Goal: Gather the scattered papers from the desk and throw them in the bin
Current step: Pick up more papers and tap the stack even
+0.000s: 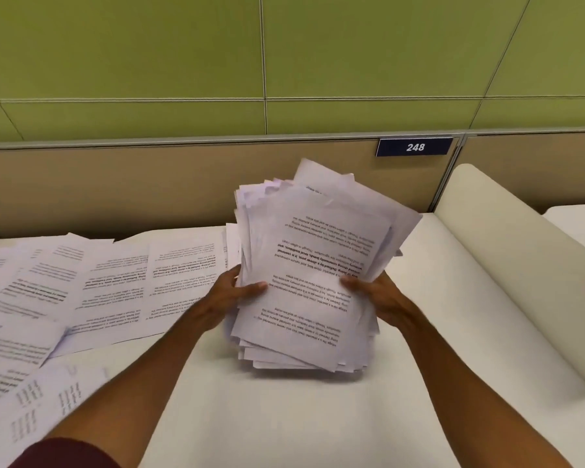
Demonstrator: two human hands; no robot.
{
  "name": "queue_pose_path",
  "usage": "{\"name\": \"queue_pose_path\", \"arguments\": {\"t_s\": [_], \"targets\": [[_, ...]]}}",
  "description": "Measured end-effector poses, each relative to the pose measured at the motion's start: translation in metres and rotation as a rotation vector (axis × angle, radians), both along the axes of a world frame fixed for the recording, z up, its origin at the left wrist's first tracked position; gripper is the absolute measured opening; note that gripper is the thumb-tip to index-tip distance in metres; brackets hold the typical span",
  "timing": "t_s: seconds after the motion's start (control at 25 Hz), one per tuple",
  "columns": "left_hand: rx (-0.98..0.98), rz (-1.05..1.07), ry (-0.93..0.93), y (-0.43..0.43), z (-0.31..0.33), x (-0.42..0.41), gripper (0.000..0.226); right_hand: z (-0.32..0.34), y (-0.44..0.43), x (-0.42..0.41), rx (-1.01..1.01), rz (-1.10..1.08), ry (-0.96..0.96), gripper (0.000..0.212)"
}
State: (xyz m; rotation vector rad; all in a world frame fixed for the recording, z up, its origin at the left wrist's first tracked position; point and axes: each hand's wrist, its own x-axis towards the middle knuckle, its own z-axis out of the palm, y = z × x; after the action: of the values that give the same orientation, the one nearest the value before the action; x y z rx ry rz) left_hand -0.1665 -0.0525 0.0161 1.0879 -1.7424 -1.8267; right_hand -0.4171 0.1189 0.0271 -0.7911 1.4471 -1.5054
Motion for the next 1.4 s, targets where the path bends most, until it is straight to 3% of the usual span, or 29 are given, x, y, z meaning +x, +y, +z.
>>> {"name": "queue_pose_path", "arguments": {"t_s": [0.12, 0.2, 0.44, 0.56, 0.76, 0.92, 1.04, 1.2, 1.28, 1.4], "targets": [[-0.171, 0.180, 0.142, -0.001, 0.036, -0.009, 0.039, 0.031, -0.026, 0.009, -0.145, -0.005, 0.119, 0.042], [-0.257, 0.243, 0.167, -0.003, 0.040, -0.006, 0.029, 0.039, -0.038, 0.014, -0.203, -0.023, 0.210, 0.039], [-0.462, 0.306, 0.151, 0.009, 0.040, -0.007, 0.052, 0.020, -0.045, 0.028, -0.237, -0.226, 0.224, 0.039], [-0.370, 0.363, 0.097, 0.012, 0.037, -0.019, 0.067, 0.020, -0.047, 0.028, -0.288, -0.284, 0.190, 0.045], [-0.370, 0.376, 0.183, 0.008, 0.041, -0.034, 0.042, 0.032, -0.050, 0.028, -0.271, -0.376, 0.228, 0.030], [-0.290, 0.277, 0.233, 0.002, 0.046, -0.033, 0.067, 0.045, -0.045, 0.021, -0.313, -0.363, 0.210, 0.059], [-0.273, 0.202, 0.228, -0.001, 0.047, -0.031, 0.053, 0.055, -0.045, 0.018, -0.337, -0.372, 0.168, 0.081], [-0.264, 0.168, 0.227, -0.006, 0.039, -0.023, 0.072, 0.051, -0.040, 0.012, -0.301, -0.275, 0.205, 0.077], [-0.255, 0.151, 0.178, -0.007, 0.037, -0.021, 0.077, 0.053, -0.037, 0.013, -0.252, -0.243, 0.279, 0.085], [-0.242, 0.119, 0.183, -0.005, 0.041, -0.022, 0.072, 0.072, -0.039, 0.017, -0.340, -0.443, 0.427, 0.102]]}}
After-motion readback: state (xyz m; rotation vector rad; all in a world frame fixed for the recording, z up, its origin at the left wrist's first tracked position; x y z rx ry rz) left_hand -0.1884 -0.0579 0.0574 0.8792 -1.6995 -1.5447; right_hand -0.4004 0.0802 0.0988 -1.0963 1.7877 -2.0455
